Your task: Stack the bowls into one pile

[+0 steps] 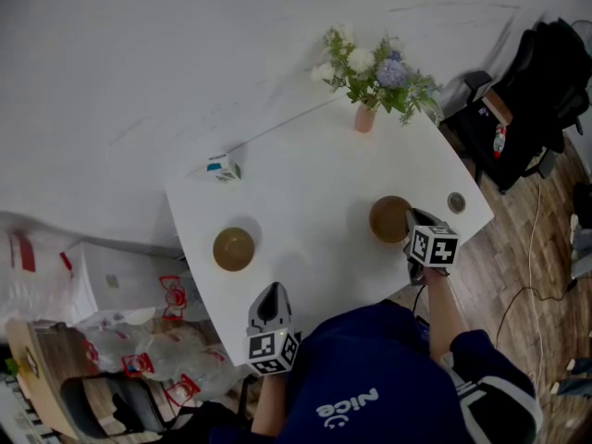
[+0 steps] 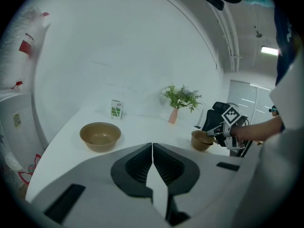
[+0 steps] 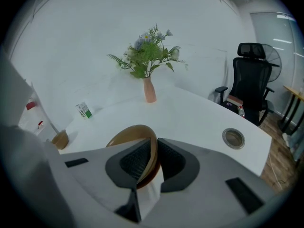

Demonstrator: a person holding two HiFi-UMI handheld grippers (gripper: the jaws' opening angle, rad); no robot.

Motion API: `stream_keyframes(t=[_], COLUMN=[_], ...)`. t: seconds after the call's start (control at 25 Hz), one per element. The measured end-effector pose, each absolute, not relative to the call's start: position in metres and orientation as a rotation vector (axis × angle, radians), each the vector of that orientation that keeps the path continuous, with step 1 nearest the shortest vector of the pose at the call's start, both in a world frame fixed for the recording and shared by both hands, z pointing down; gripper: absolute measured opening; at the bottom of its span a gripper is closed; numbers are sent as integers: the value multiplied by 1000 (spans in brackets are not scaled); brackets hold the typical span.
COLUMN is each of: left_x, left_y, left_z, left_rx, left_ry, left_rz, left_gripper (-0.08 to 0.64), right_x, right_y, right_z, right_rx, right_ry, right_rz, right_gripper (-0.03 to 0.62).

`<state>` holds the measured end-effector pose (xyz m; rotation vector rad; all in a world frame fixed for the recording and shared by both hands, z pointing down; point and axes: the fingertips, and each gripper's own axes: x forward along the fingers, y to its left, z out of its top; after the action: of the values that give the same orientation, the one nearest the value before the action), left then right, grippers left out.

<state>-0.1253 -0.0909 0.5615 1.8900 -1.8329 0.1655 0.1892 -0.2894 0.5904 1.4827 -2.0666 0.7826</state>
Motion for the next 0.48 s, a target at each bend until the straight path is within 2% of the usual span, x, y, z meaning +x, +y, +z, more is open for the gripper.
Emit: stream_keyframes(t=[0.16,0.48], left_x=[-125,-128], left_y=[-92,-87], left_z=[562,562], left_rx=[1896,1895], left_ry=[-1831,-1829], left_rz=[167,155], left_gripper=[23,23], right_x=[186,177], right_y=[-289,-290], right_z=[590,560], right_rx=[1477,1494], right_ry=[-2071,-2118], right_rz=[758,615], right_gripper=[129,153])
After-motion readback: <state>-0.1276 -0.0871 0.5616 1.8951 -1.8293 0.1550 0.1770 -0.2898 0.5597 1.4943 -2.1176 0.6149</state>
